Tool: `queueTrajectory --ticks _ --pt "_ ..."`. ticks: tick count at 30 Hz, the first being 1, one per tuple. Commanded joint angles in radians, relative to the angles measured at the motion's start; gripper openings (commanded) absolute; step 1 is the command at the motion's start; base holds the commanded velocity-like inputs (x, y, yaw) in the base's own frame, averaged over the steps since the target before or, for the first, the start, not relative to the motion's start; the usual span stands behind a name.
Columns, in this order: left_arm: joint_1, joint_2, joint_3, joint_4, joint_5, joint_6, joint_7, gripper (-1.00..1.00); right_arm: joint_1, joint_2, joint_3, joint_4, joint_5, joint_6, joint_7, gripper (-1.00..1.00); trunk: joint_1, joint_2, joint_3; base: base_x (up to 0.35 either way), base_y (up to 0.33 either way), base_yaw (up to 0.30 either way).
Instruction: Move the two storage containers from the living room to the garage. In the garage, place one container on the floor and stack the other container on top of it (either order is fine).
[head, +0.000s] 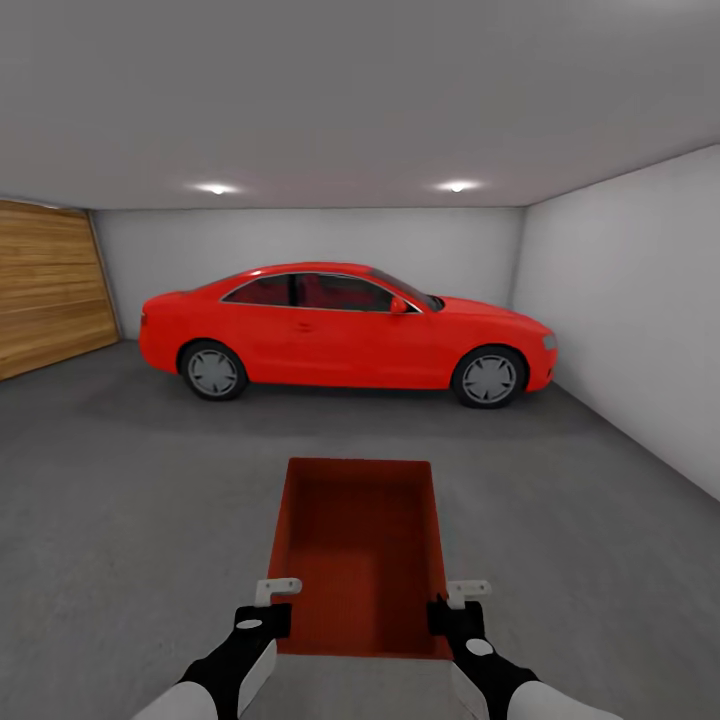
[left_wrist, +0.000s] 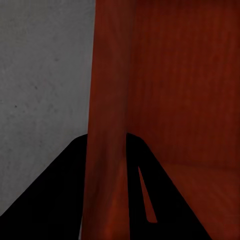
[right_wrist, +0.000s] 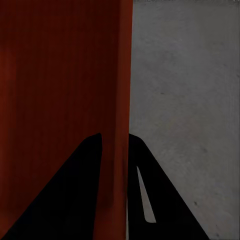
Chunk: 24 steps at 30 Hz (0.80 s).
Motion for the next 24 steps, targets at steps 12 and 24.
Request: queueTrajectory --ticks 12,24 --pt "0.001 0.000 0.017 -0.001 -0.008 0.007 0.012 -1.00 -0.001 0.003 -0.034 -0.002 0.007 -0.002 -0.014 -1.00 0.001 -0.001 0.000 0.321 0.000 -0.080" --pt "0.001 0.000 0.017 -0.002 -0.008 0.007 0.012 -1.00 0.000 0.002 -0.035 -0.002 0.007 -0.003 -0.010 -1.00 0.001 -0.001 0.000 0.323 0.000 -0.283"
